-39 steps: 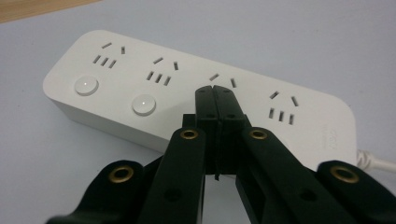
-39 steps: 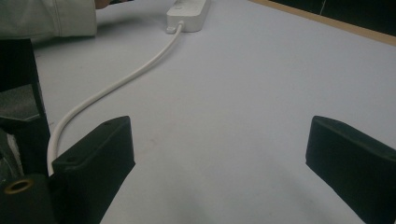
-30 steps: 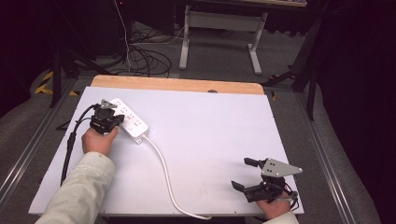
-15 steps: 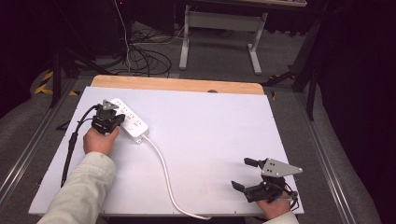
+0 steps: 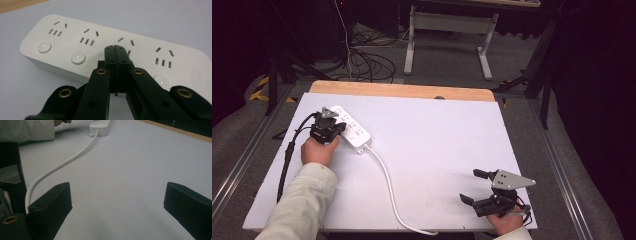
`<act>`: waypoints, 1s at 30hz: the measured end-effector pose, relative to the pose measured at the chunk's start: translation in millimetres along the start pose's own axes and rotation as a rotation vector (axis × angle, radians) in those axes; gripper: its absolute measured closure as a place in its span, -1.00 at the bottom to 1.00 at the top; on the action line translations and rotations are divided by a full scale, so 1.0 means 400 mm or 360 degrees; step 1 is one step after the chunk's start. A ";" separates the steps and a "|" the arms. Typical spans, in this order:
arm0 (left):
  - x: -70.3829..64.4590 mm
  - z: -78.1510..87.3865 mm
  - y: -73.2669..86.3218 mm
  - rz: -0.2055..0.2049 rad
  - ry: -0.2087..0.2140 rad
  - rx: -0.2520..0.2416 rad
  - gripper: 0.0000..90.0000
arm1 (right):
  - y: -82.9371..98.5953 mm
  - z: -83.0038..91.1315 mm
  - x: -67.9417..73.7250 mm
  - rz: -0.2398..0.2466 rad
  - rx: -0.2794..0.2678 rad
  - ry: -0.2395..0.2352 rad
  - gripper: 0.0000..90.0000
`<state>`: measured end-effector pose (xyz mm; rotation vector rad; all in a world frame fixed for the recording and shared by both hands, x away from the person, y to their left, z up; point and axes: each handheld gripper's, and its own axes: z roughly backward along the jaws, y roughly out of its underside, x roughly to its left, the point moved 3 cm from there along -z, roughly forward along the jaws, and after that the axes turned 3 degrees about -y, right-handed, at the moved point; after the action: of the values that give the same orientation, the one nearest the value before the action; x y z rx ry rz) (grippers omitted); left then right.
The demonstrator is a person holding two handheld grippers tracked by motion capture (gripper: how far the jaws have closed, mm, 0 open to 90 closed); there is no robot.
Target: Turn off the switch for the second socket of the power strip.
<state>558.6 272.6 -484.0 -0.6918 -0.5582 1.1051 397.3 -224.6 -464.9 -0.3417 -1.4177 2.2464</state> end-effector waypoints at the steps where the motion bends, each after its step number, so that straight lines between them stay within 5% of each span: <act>1: 0.000 0.000 0.000 0.0000 0.0000 0.0000 1.00 | 0.000 0.000 0.000 0.0000 0.0000 0.0000 -0.82; 13: -0.004 0.000 0.000 -0.0008 0.0030 -0.0006 1.00 | 0.000 -0.001 0.000 0.0002 0.0006 -0.0004 -0.82; 30: -0.017 0.003 -0.002 -0.0023 -0.0021 0.0025 1.00 | 0.001 -0.002 0.001 0.0004 0.0010 -0.0012 -0.82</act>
<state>556.0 266.1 -483.1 -0.6662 -0.5644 1.1003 397.2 -224.0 -465.4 -0.3337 -1.4145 2.2560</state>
